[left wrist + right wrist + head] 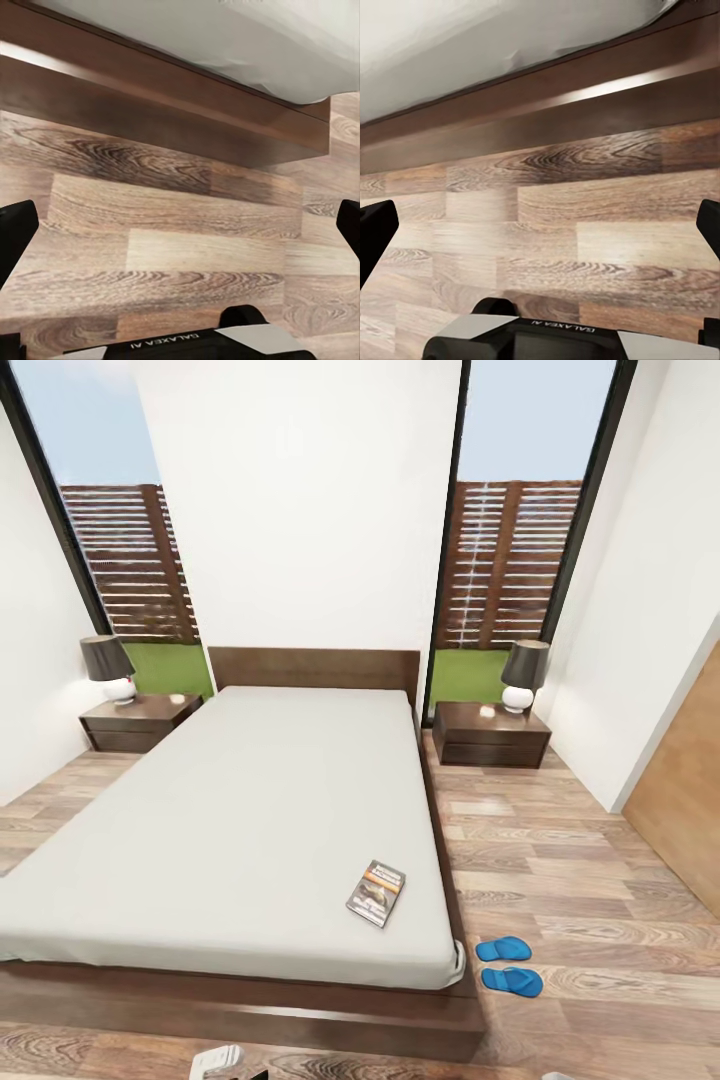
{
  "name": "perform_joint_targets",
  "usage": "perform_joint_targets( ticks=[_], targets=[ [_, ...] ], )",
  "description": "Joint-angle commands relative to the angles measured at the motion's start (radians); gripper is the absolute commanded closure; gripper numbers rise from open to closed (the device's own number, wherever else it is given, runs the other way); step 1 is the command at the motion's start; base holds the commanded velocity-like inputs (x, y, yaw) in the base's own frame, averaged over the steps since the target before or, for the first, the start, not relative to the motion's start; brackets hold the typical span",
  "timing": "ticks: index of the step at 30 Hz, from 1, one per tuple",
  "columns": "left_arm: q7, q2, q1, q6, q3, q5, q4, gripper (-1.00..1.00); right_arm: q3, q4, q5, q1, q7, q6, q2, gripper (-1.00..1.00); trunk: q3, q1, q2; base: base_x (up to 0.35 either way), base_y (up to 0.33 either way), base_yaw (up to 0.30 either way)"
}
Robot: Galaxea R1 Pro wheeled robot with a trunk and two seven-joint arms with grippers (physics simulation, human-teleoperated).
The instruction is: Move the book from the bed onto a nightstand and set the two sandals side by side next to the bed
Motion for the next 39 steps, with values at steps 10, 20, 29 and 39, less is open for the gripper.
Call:
perform_joint_targets(
  ticks=[10,20,29,39],
  targets=[
    [-0.005,0.000,-0.001,-0.001,0.004,0.002,0.002,-1.00,-0.009,0.000,0.011,-0.001,0.004,-0.003,0.000,-1.00,0.030,-0.038,0.069,0.000,0.000,0.000],
    [-0.005,0.000,-0.001,-0.001,0.004,0.002,0.002,-1.00,-0.009,0.000,0.011,-0.001,0.005,-0.003,0.000,-1.00,0.061,-0.077,0.139,0.000,0.000,0.000],
    [-0.005,0.000,-0.001,-0.001,0.004,0.002,0.002,-1.00,-0.009,0.000,0.011,-0.001,0.004,-0.003,0.000,-1.00,0.090,-0.111,0.202,0.000,0.000,0.000],
    [-0.005,0.000,-0.001,-0.001,0.004,0.002,0.002,-1.00,-0.009,0.000,0.011,-0.001,0.004,-0.003,0.000,-1.00,0.121,-0.149,0.272,0.000,0.000,0.000]
  ],
)
